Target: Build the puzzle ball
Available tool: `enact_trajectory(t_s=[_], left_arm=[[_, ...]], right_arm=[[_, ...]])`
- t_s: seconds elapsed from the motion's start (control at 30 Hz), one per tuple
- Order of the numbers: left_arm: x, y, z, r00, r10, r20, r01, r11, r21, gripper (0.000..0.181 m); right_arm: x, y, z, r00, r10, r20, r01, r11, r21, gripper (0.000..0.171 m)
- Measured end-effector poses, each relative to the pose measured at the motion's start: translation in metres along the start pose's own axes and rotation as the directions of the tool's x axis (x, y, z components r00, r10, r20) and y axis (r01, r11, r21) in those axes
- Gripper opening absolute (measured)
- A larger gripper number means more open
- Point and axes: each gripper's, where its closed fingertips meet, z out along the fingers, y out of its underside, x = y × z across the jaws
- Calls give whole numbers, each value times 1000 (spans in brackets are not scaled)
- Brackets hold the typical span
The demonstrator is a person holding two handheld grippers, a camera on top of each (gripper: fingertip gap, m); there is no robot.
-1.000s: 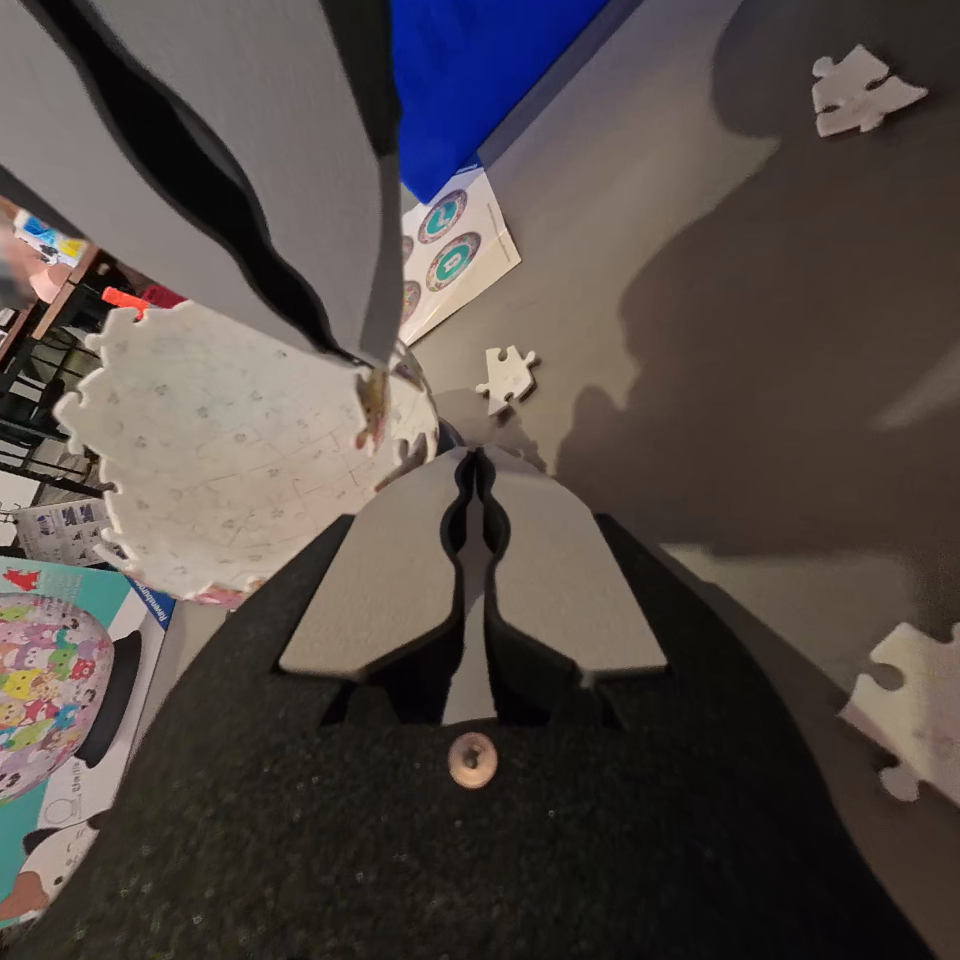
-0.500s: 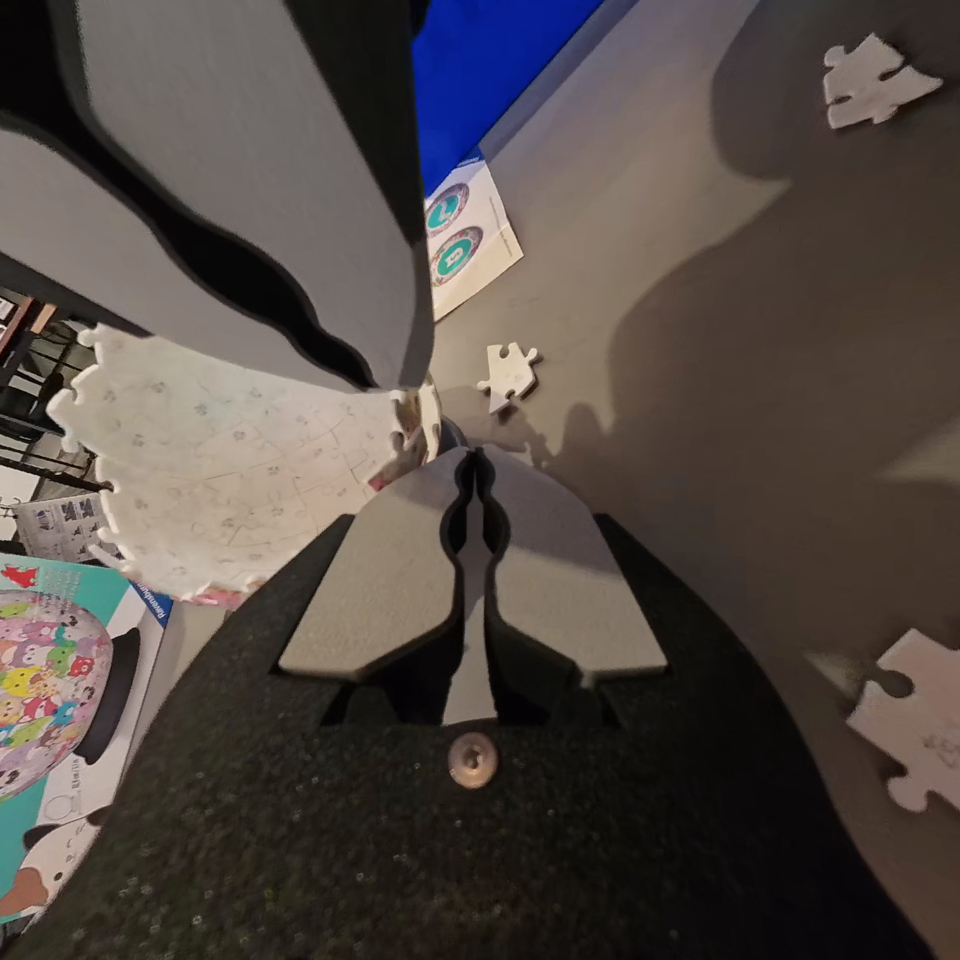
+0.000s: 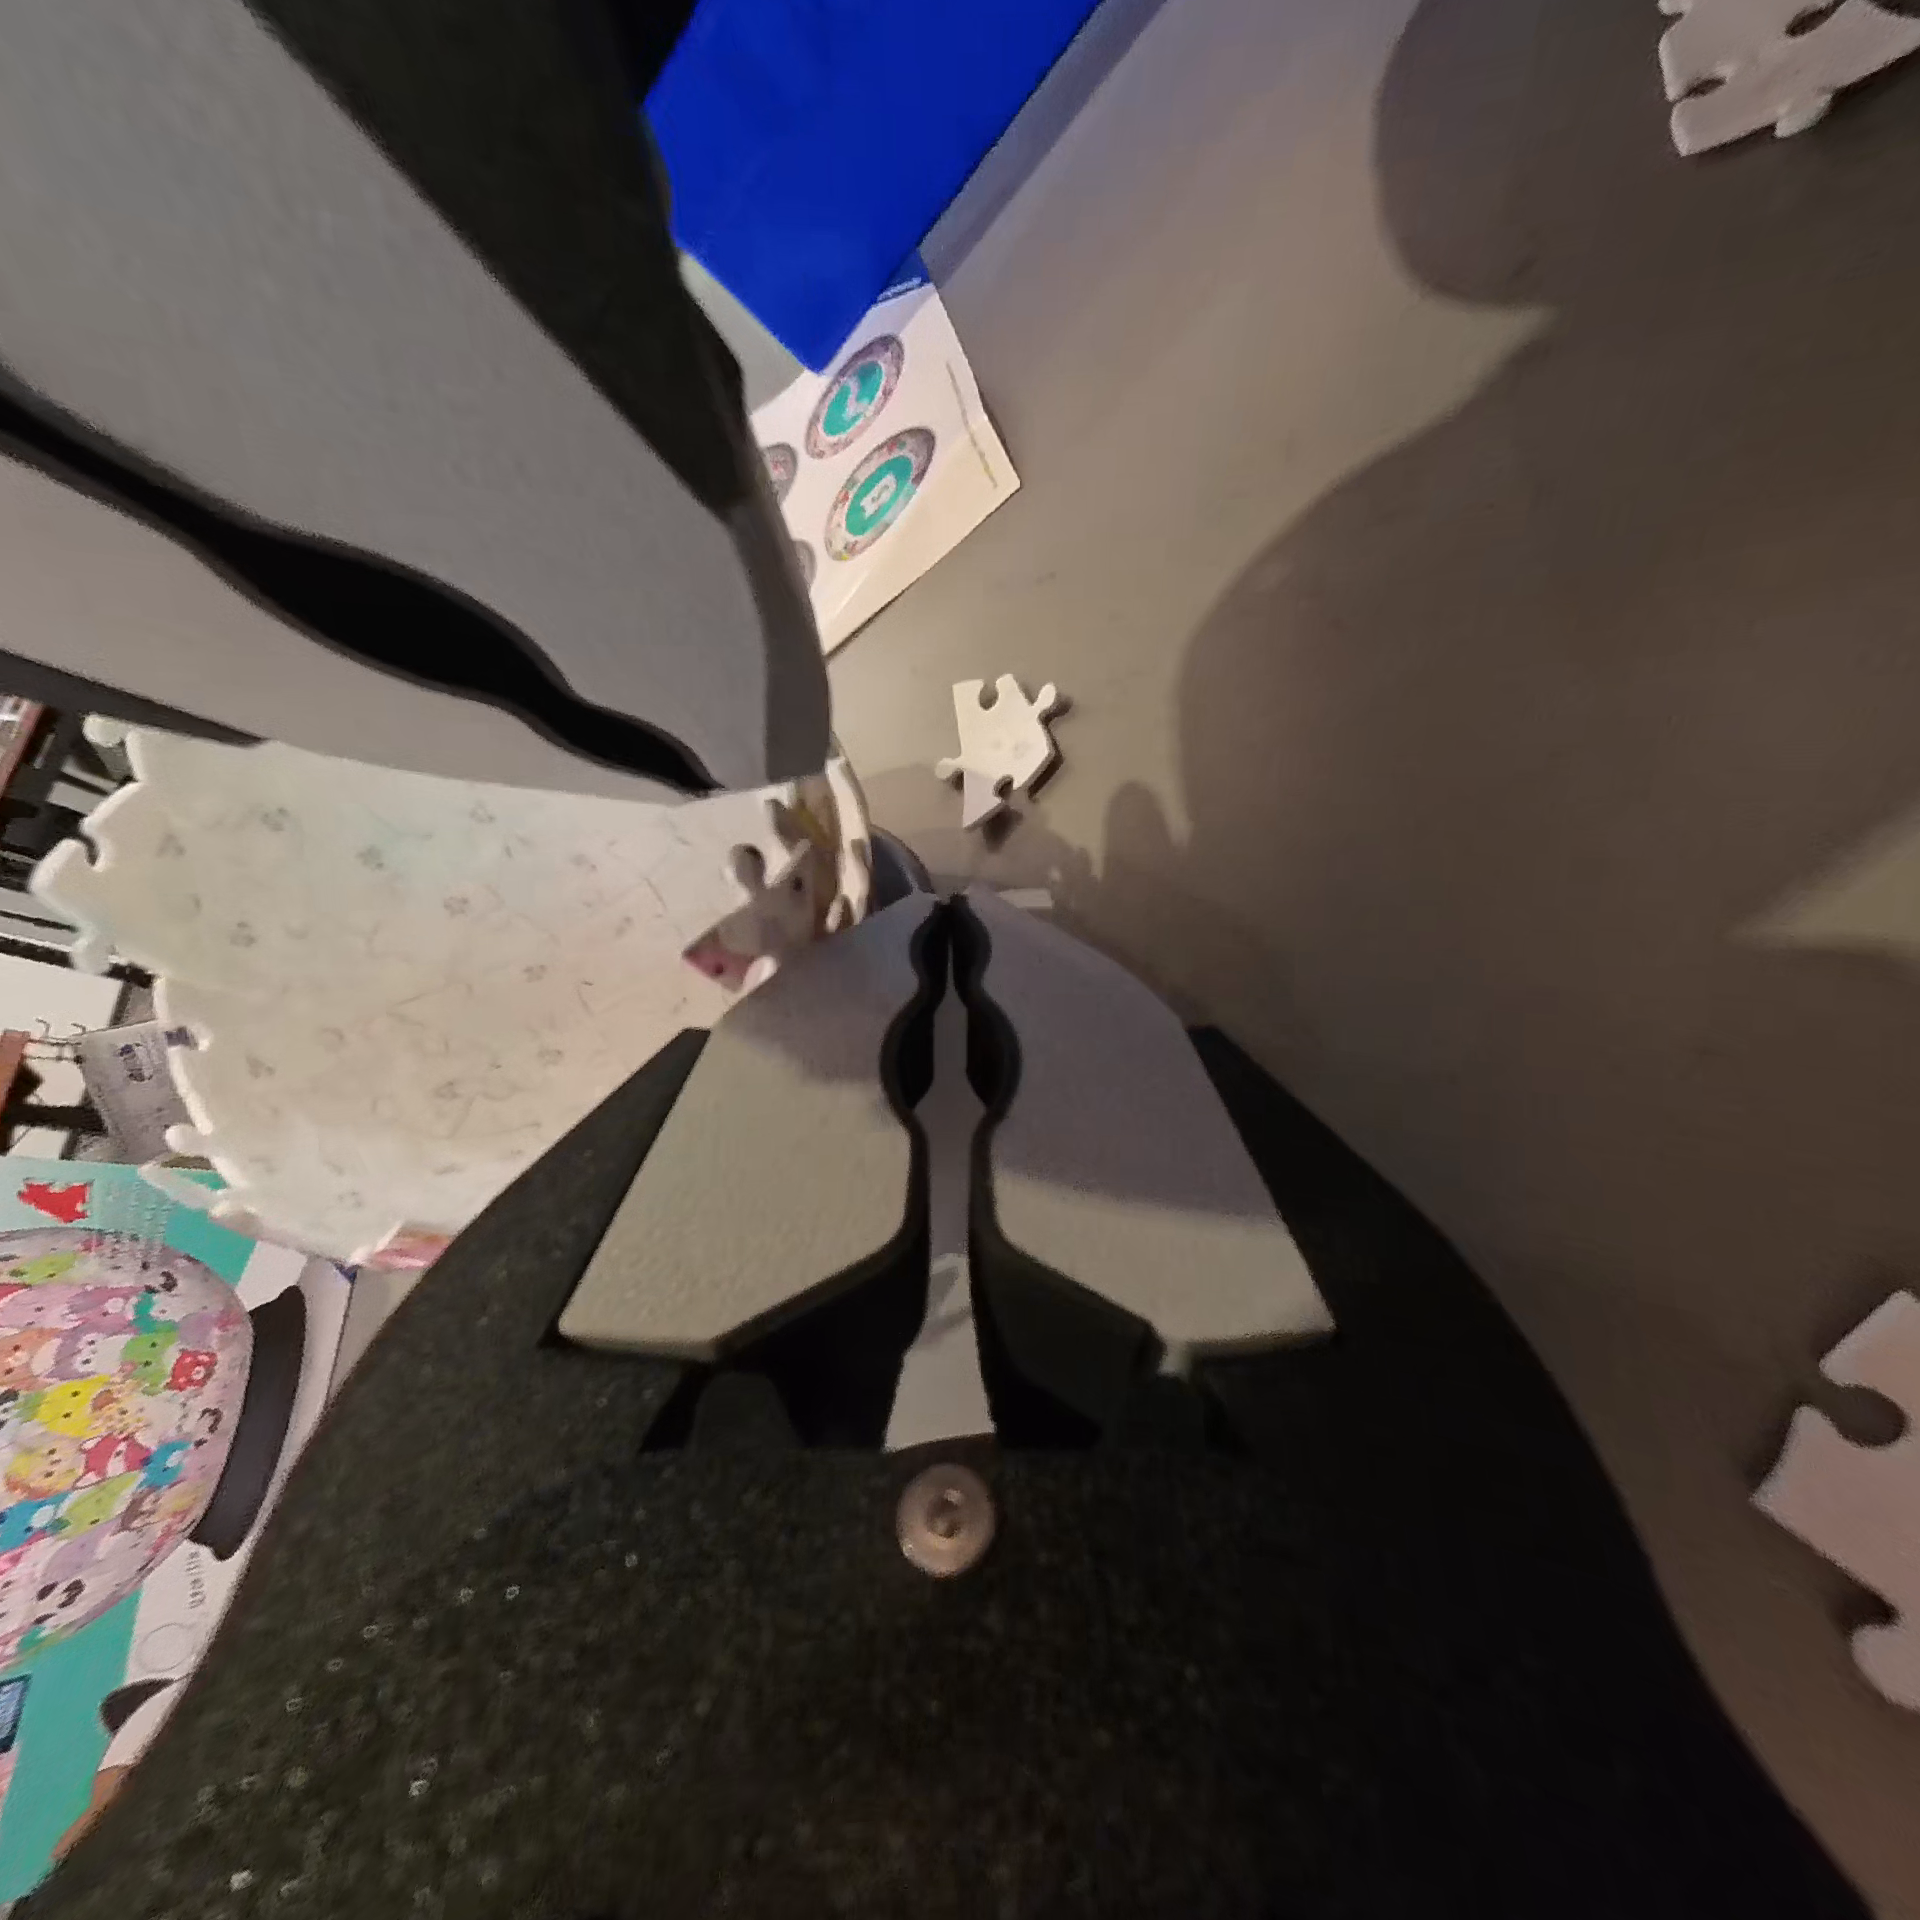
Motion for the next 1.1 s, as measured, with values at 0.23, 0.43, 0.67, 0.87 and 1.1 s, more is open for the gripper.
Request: enact_trajectory(t_s=[0.23, 0.43, 0.67, 0.87, 1.1], left_arm=[[1, 0, 1, 1000, 10, 3, -10, 1000, -5, 0], [1, 0, 1, 1000, 12, 2, -12, 1000, -8, 0], [4, 0, 2, 999, 40, 8, -40, 999, -9, 0], [6, -3, 1, 997, 70, 19, -70, 998, 3, 0], [4, -4, 0, 998, 55, 24, -55, 998, 12, 0]], right_arm=[[-4, 3, 1, 1000, 3, 17, -2, 999, -45, 4], [-7, 6, 1, 1000, -5, 28, 7, 998, -56, 5], [-5, 6, -2, 1000, -11, 13, 11, 999, -40, 4], [-2, 6, -7, 1000, -10, -1, 10, 1000, -14, 3], [-4, 7, -3, 998, -55, -13, 55, 998, -44, 3]])
